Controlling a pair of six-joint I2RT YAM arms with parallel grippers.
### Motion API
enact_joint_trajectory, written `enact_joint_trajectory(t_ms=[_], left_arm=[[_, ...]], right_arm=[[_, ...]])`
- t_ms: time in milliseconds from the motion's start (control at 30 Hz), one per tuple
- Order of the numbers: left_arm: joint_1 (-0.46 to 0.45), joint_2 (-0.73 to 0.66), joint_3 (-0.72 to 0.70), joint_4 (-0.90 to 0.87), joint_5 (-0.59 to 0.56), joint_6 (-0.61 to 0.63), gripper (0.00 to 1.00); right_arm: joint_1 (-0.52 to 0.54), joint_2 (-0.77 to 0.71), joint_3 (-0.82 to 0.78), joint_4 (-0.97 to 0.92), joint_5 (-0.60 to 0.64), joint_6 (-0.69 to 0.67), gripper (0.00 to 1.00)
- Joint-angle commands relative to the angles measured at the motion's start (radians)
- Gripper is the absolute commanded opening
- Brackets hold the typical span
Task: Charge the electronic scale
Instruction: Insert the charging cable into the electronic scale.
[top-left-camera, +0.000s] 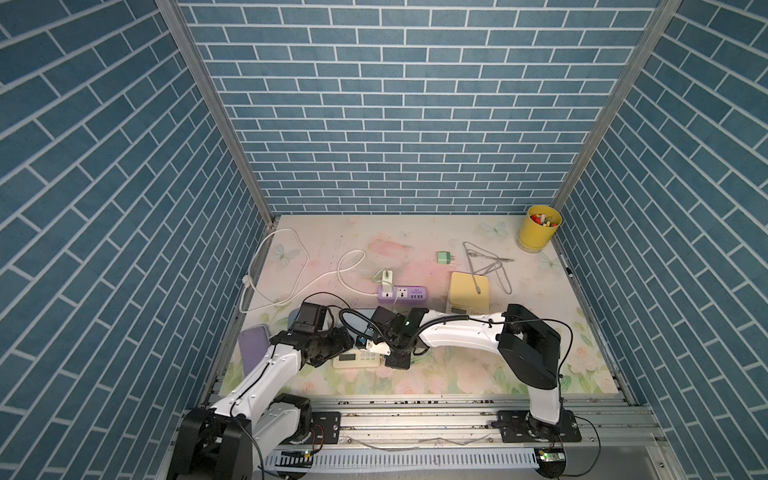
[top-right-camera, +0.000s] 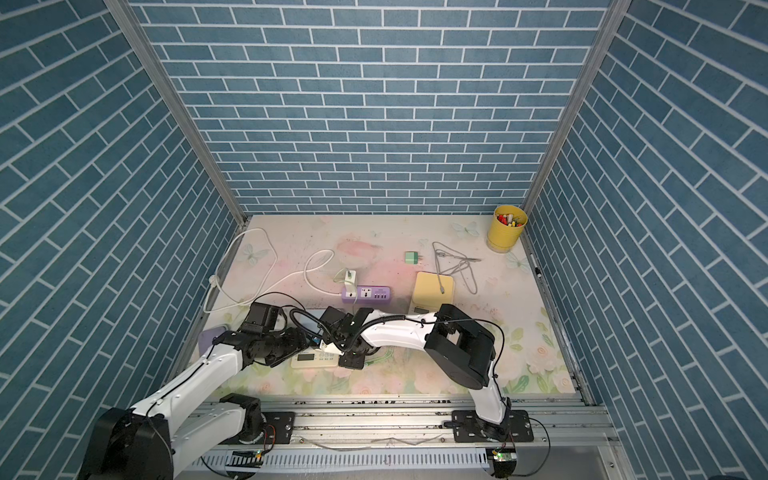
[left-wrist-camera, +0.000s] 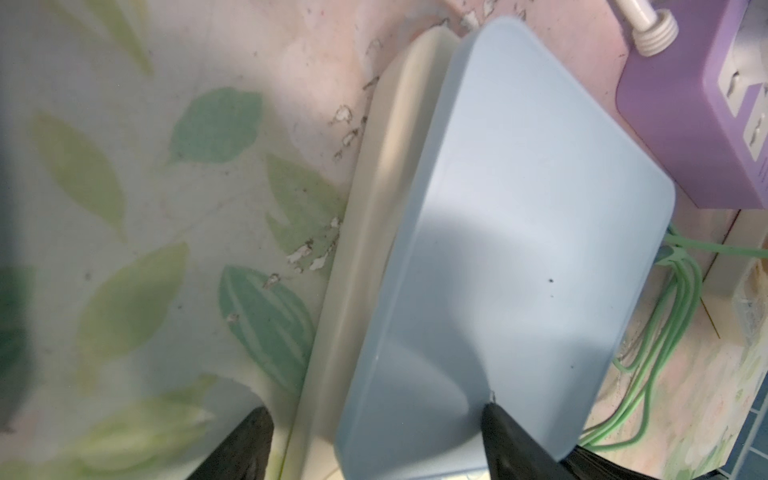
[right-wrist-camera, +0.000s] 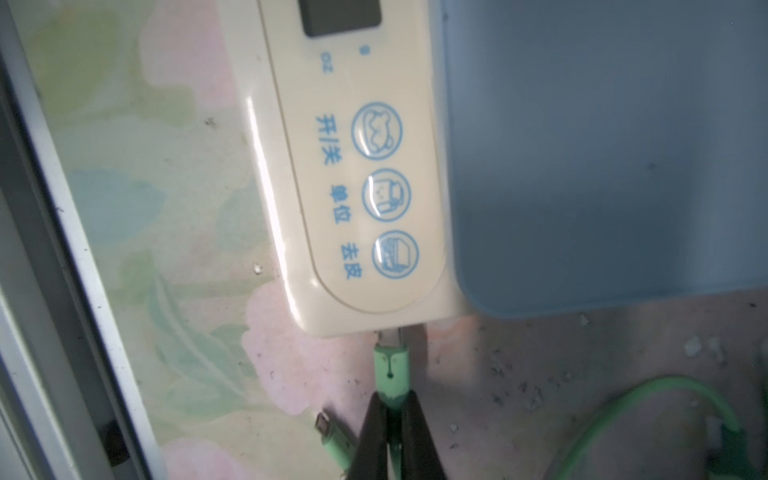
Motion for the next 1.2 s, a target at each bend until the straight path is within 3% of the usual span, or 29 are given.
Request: enact_joint_trajectory(t_ms=[0,233,400,833,1167], left_arm=[[-0.010,0.009,-0.038,-0.053,-0.014,-0.006,0.80],[-0.010,0.003,-0.054,-0.039,-0.003,-0.026,0.79],[-0.015,-0.008,-0.060,-0.040,0.000,-0.043,0.78],[-0.023,-0.068,-0.103,-0.048,0.006,-0.092,0.70],[-0.034,-0.076,-0.113,-0.041,0.019,-0.104,0.65]], right_arm=[[0.008,0.034,0.037,-0.026,-0.005,0.011,0.00],[0.008,0.030,0.058,-0.016,-0.003,0.015,0.00],[0.007,0.014,0.062,-0.008,-0.082,0.006,0.00],[-0.035,-0.004,0.025,0.092,-0.137,0.104,0.00],[-0.049,-0.033,-0.021,0.167,-0.282,0.073,0.00]])
